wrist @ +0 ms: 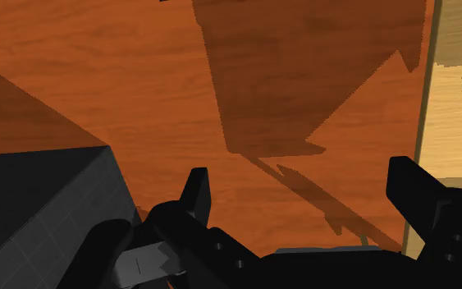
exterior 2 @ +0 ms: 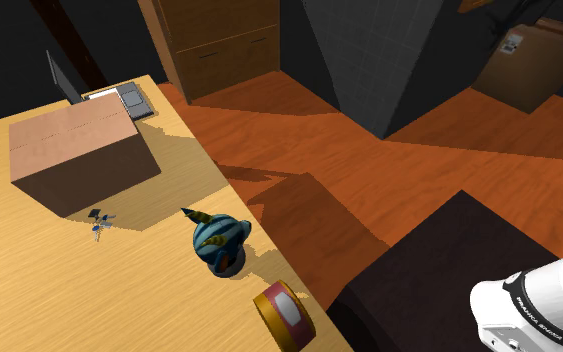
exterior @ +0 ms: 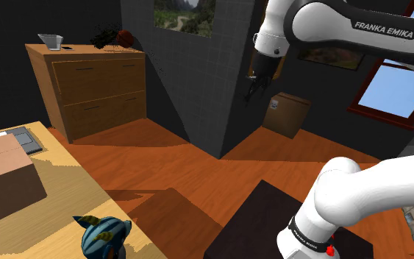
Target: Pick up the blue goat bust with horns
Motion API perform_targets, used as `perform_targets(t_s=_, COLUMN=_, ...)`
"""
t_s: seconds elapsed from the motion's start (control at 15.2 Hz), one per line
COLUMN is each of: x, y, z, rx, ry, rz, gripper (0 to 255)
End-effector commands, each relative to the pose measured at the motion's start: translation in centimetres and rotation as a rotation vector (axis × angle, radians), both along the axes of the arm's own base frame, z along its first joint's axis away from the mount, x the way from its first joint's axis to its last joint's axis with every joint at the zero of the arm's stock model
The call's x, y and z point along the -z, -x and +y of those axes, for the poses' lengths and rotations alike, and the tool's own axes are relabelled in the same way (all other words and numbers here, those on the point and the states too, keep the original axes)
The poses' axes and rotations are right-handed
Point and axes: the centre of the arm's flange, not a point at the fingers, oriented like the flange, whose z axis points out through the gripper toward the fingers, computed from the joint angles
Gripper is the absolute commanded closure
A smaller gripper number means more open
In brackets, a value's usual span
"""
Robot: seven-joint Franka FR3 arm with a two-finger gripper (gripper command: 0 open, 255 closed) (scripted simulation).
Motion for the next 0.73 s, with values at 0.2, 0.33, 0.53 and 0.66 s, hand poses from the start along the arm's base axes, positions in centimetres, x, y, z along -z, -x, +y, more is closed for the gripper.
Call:
perform_targets(t_s=0.2, x=2.5, y=-0.7, z=3.0, rx=0.028, ry=-0.007, rz=0.019, gripper=0)
perform_targets(t_s=0.33, x=4.1, y=-1.3, z=4.9, rx=0.046, ry=-0.012, rz=0.032, gripper=0)
perform_targets(t_s=0.53, x=6.6, y=-2.1, z=7.9, rx=0.074, ry=-0.019, rz=0.052, gripper=0)
perform_targets(t_s=0.66, x=8.3, y=-2.6, z=9.8, rx=0.092, ry=-0.024, rz=0.064, gripper=0)
